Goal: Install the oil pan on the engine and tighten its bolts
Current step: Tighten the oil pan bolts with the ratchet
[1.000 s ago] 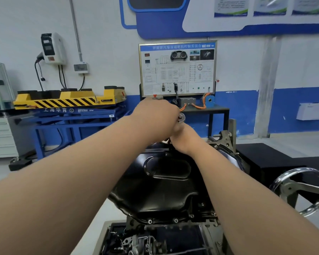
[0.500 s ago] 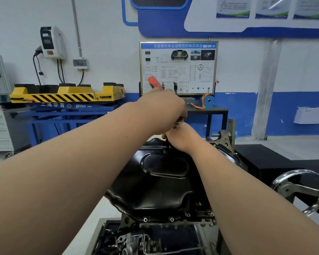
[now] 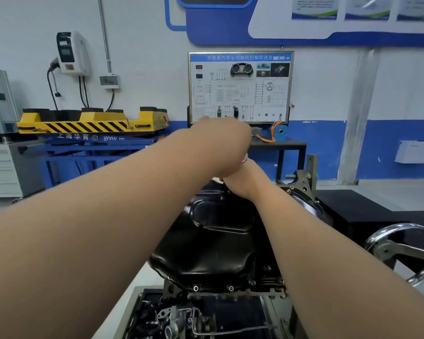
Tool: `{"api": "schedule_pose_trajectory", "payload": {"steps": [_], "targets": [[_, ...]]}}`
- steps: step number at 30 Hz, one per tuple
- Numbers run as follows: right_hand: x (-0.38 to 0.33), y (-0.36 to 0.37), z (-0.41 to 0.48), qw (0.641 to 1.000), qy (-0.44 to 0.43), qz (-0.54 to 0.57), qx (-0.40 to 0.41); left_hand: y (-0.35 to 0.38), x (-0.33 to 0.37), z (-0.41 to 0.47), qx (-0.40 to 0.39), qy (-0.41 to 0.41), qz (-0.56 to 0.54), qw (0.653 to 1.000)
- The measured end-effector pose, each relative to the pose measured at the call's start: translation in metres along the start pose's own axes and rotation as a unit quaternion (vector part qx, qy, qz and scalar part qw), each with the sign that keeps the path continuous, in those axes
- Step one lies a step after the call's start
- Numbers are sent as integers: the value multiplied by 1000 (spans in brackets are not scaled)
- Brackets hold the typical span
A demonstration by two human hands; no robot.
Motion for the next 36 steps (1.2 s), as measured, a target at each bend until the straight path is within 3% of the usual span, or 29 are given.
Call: {"api": "schedule_pose_trajectory", "payload": {"steps": [2,4,6,8,10,12,14,16,18,22,30,36], "targets": [[-4,-3,-2,999,-23,22,-5,-3,-6,-4,-9,41,61,997],[-6,-4,-1,999,-26,26,4,0,-7,-5,34,76,119,989],[-4,0,2,999,-32,-37,4,6,-5,-4,68,86,126,986],[-2,3,5,999,-22,-48,12,10,-7,-3,77,51,90,992],[-4,5,4,998,-11,60,7,11,-6,-6,72,4,56,996],[-5,6,0,996,-18,92,1,13,-1,-5,69,-33,17,997],[-3,7,1,999,-9,35,9,12,4,-3,55,-40,1,998],[-4,6,-1,998,3,-57,34,7,3,-1,18,2,26,999],[-3,4,-1,997,-17,-71,21,3,-2,-3,-10,40,53,998],[-4,1,3,996,-32,-77,3,9,-4,-3,67,89,120,987],[-3,7,-4,997,52,23,44,25,-3,-9,70,-76,-39,994],[-10,4,-8,997,-14,-71,37,13,-4,-6,4,39,69,997]]}}
Point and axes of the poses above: each hand's wrist, its own z-axis towards the middle knuckle, its own y-axis out of the palm, x = y × z, the point moved 1 cm from there along z, towards the middle knuckle, and after that the axes turned 9 degrees about z, right-handed, at the moved point
